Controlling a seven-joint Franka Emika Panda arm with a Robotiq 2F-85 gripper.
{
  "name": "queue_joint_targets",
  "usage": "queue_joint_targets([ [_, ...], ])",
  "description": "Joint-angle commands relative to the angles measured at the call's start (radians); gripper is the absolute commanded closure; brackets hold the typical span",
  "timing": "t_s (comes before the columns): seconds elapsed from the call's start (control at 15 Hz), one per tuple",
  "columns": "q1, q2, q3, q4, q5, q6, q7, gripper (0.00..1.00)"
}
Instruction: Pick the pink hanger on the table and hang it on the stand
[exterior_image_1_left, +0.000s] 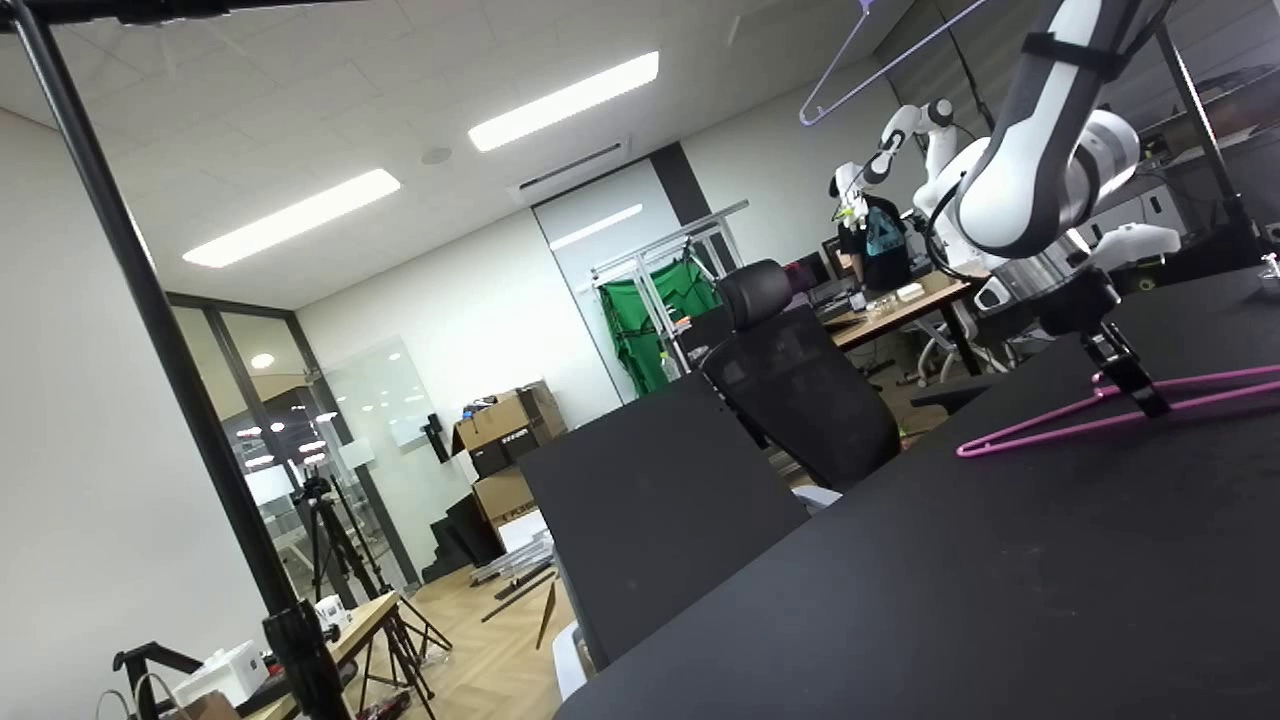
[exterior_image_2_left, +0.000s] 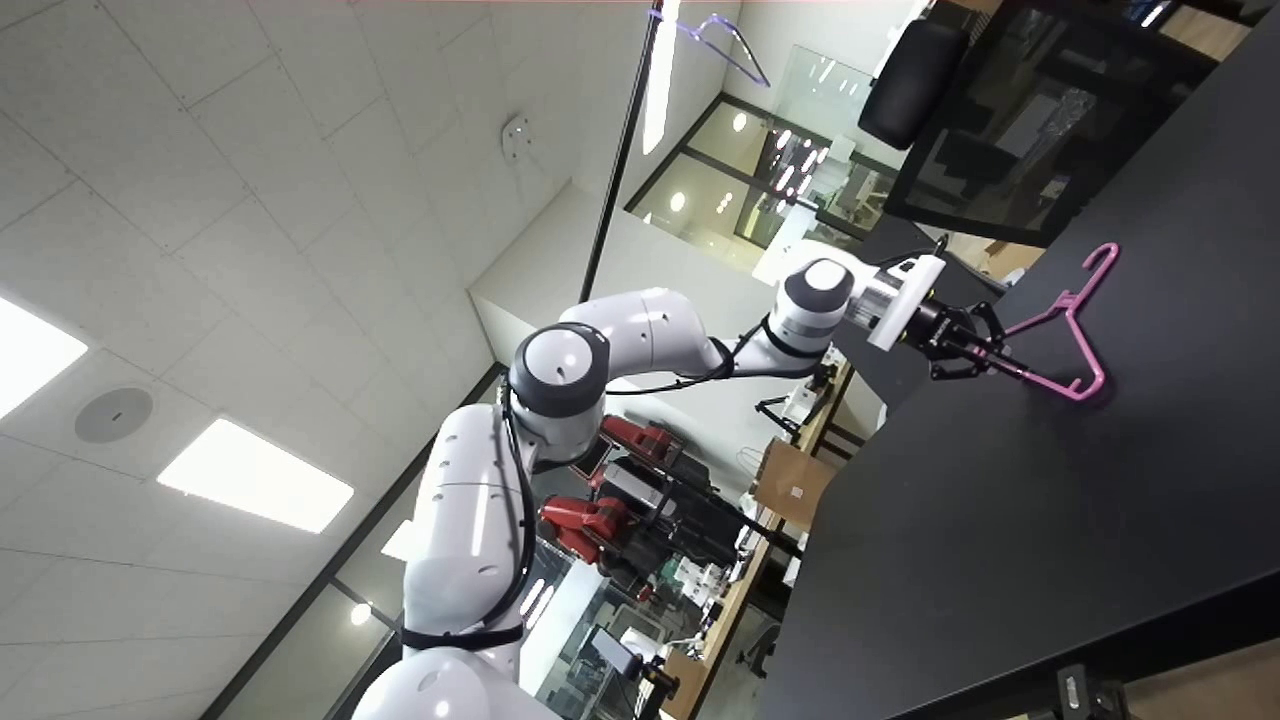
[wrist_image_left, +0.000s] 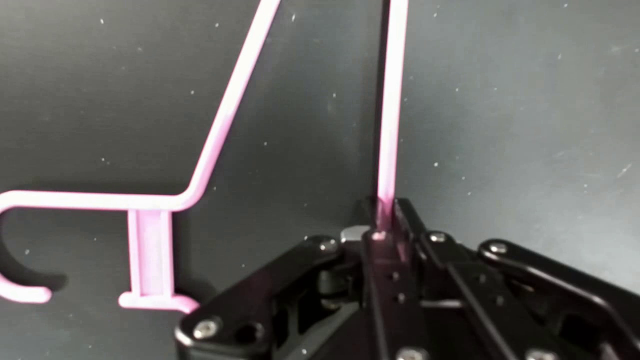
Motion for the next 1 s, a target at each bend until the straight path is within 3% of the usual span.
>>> queue_joint_targets([
  [0.0,0.043,-0.019,-0.037,0.053,-0.039,-0.129,0.072,0.98],
  [0.47,0.221,-0.17,-0.124,-0.014,-0.283,-0.33,0.249,0.98],
  [0.93,0.372,-0.253,-0.145,-0.062,-0.612,-0.523,0.391,0.98],
])
